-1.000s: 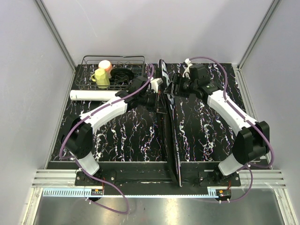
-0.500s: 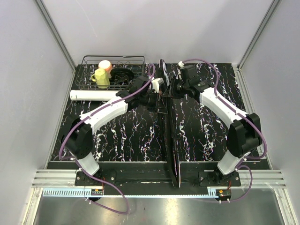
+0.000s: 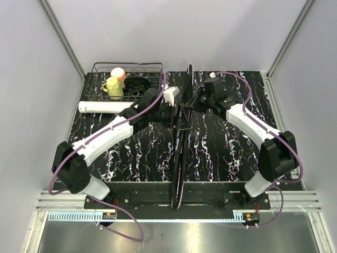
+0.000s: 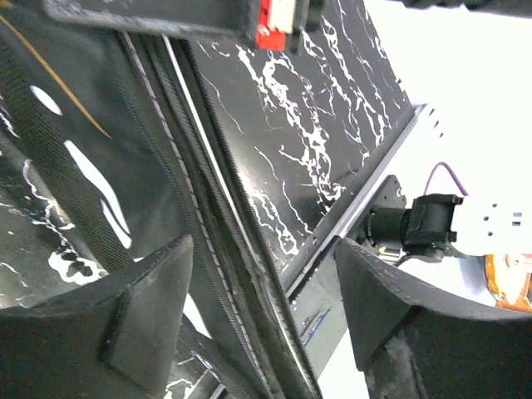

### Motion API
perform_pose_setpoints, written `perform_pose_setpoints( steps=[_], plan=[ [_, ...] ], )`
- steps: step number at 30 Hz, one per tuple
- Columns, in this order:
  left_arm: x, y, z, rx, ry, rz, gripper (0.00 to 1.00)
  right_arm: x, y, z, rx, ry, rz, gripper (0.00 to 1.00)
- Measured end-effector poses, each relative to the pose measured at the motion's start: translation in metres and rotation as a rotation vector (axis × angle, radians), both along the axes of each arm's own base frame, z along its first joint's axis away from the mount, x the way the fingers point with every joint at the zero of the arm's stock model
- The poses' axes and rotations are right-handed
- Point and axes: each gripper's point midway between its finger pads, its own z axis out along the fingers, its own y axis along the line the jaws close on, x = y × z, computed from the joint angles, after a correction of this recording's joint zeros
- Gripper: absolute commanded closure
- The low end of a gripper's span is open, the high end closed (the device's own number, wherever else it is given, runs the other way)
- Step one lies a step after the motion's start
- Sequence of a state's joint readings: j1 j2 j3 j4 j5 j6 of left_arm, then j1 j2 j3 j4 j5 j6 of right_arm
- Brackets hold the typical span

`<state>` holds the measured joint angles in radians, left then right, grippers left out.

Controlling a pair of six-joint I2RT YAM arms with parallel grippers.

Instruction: Pack up the badminton gear

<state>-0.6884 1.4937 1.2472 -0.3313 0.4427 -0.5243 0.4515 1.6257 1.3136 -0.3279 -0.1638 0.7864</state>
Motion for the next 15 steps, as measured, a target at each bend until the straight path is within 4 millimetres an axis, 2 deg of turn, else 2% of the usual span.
perform_pose_setpoints(
  steps=[2,7,11,15],
  plan=[
    [-0.006,-0.003,-0.002,0.010,-0.012,-0.013,0.24,0.000,0.000,0.000,0.021,0.006,-0.024,1.00],
    [-0.025,-0.011,-0.021,0.107,-0.046,-0.027,0.25,0.000,0.000,0.000,0.070,0.019,-0.066,1.00],
    [-0.032,-0.011,-0.035,0.226,-0.122,0.005,0.26,-0.001,-0.001,0.000,0.085,0.024,-0.084,1.00],
    [-0.038,-0.007,-0.042,0.321,-0.197,0.047,0.21,-0.002,-0.003,0.000,0.089,0.025,-0.096,1.00]
  ],
)
